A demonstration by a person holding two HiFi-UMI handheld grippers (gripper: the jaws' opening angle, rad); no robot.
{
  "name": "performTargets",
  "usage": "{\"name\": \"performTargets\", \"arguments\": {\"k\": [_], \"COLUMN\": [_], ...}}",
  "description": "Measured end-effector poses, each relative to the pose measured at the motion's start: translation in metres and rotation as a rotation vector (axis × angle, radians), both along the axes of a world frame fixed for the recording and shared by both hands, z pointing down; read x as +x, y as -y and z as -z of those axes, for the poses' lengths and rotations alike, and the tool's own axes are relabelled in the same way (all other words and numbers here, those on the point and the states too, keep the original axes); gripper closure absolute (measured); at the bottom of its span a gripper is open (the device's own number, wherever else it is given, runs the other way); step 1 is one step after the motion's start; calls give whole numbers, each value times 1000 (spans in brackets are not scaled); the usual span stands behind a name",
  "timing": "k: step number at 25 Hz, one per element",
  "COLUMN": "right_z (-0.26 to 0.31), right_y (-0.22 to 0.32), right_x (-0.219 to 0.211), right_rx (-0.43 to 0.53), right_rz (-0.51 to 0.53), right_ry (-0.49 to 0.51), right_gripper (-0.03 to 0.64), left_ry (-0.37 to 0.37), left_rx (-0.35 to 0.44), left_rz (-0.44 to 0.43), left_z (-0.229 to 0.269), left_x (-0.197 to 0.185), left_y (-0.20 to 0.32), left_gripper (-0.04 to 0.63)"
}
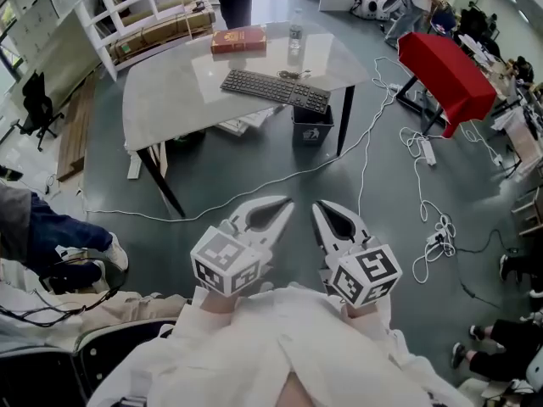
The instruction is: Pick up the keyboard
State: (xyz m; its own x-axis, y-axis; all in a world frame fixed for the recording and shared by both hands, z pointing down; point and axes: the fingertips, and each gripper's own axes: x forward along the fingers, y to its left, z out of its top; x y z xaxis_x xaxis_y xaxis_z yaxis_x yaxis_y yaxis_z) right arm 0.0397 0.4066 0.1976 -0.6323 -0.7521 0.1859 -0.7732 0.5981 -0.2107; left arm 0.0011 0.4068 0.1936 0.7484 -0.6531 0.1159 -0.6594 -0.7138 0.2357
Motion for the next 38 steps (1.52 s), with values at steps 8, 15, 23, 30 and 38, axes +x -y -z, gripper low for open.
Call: {"name": "performTargets", "arguments": {"k": [8, 15, 23, 30, 38], "right_z": [-18, -24, -24, -17, -23], "right_y": [14, 72, 167, 256, 336], "right_x": [-3, -6, -14, 1, 15], "right_rx": [-39, -36, -30, -53, -62], "right_rz": [-54, -38, 13, 9, 43], "right_ry": [18, 13, 9, 55, 79], "right_gripper": [580, 580, 580, 580, 580], "left_ry": [29, 4, 14, -1, 5], "left_rx": [-17, -40, -60, -65, -63], "left_rz": [-1, 11, 32, 49, 61], "left_z": [-18, -25, -31, -22, -28], "left_x": [-13, -15, -20, -11, 5], "left_y": [22, 71, 164, 251, 333], "left_gripper": [577, 577, 577, 575, 575]}}
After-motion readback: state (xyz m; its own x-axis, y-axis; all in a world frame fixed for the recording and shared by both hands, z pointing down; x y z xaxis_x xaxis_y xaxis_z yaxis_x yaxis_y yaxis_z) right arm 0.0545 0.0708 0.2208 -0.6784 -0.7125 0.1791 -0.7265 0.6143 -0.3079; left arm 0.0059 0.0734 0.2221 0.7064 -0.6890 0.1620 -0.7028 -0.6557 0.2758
